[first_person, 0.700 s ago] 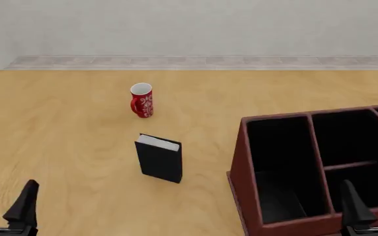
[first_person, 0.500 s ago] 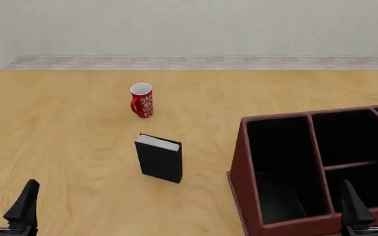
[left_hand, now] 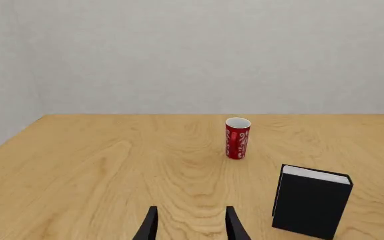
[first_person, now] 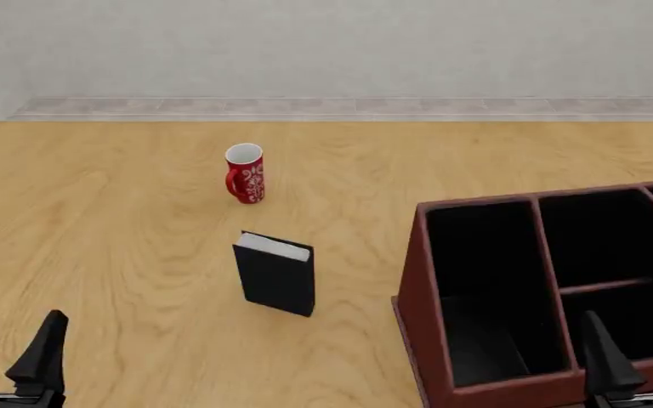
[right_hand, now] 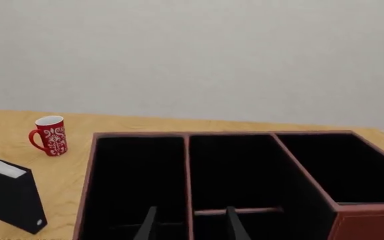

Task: Pick up the book and place it in the left compartment of the caddy.

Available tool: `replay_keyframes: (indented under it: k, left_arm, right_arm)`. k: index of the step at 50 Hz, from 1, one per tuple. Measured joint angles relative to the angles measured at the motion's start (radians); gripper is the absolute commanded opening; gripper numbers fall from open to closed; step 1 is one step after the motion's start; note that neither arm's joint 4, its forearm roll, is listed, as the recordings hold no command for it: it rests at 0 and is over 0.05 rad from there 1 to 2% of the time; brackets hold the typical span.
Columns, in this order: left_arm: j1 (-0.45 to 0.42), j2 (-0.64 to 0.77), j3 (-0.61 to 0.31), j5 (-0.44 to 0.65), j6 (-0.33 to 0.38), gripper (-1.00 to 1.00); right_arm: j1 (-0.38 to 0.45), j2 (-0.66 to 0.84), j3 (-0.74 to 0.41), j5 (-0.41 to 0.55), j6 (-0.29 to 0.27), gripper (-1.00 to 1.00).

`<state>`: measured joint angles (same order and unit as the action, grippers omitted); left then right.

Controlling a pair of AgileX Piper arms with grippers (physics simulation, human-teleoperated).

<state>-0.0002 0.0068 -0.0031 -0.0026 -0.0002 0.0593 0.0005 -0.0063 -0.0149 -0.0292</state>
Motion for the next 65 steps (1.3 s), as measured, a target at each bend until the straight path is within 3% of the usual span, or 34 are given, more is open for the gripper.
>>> replay_keyframes:
  k: [32,65]
  left_arm:
    - [0.0,0.0,0.0,0.0,0.0,1.0]
    - [0.0,0.0,0.0,0.0,0.0,1.0]
  right_arm:
    - [0.129,0.036,-0.095,0.083,-0.03,1.0]
    - [0.32,0.289,-0.288,0.099,-0.103,1.0]
